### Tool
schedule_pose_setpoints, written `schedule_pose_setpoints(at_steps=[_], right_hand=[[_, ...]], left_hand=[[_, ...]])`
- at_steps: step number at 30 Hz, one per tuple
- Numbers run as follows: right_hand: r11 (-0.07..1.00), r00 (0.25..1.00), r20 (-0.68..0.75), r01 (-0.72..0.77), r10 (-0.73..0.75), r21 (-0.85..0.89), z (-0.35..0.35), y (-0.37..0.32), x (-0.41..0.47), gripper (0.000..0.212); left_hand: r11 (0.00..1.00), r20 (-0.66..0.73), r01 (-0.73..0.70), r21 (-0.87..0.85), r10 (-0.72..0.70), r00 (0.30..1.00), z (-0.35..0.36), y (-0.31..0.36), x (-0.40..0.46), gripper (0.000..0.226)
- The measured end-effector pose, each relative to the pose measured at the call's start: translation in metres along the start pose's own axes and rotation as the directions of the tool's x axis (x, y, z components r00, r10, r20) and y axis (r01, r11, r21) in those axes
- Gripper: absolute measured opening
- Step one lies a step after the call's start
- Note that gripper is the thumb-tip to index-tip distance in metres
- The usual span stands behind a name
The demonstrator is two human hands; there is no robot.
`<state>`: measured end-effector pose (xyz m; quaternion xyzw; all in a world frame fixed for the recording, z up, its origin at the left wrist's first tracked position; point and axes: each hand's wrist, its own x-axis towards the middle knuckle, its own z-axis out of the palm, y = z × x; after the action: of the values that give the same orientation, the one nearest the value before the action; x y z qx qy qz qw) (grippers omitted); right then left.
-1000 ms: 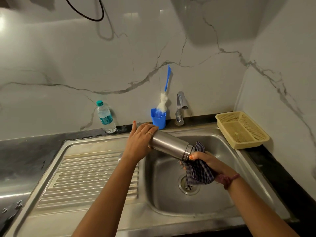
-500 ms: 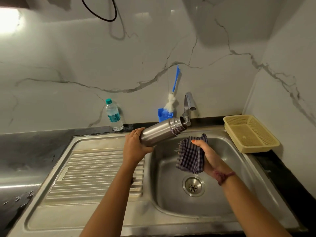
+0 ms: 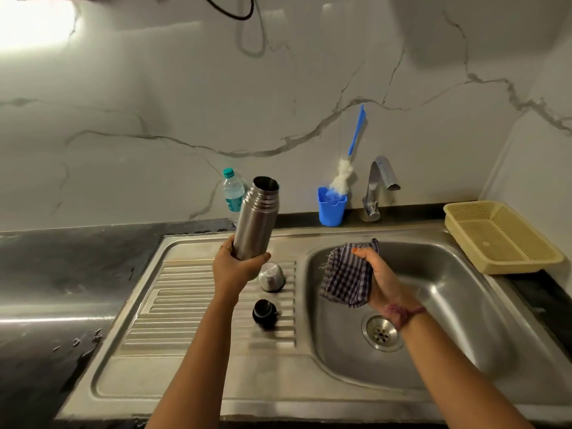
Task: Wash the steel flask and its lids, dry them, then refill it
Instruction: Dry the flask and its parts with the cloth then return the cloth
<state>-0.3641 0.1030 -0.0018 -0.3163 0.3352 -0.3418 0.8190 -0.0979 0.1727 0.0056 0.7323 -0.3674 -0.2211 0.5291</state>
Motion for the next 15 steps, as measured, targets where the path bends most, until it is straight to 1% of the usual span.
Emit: schedule_pose_setpoints(at_steps=[2, 5, 9, 12, 15], right_hand=[[1.000, 1.000, -0.004, 0.004, -0.004, -0.001, 0.008, 0.006, 0.006, 0.037], [1.000, 0.999, -0.044, 0.006, -0.005, 0.000, 0.018, 0.014, 0.015, 0.038], [1.000, 0.992, -0.127, 0.012, -0.008, 0.027, 0.027, 0.027, 0.029, 0.048], [0.999, 0.987, -0.158, 0.043, -0.040, 0.020, 0.033, 0.033, 0.034, 0.044], [0.999, 0.985, -0.167, 0.042, -0.036, 0.035, 0.036, 0.037, 0.038, 0.039]], left_hand=[[0.997, -0.008, 0.038, -0.072, -0.039, 0.999, -0.013, -0.008, 0.002, 0.071], [0.986, -0.028, 0.081, -0.148, -0.086, 0.996, -0.029, -0.021, 0.005, 0.063], [0.971, -0.054, 0.124, -0.206, -0.138, 0.989, -0.042, -0.041, 0.011, 0.065], [0.958, -0.056, 0.161, -0.239, -0.179, 0.982, -0.048, -0.054, 0.016, 0.065], [0.951, -0.041, 0.187, -0.245, -0.203, 0.978, -0.051, -0.063, 0.021, 0.067]])
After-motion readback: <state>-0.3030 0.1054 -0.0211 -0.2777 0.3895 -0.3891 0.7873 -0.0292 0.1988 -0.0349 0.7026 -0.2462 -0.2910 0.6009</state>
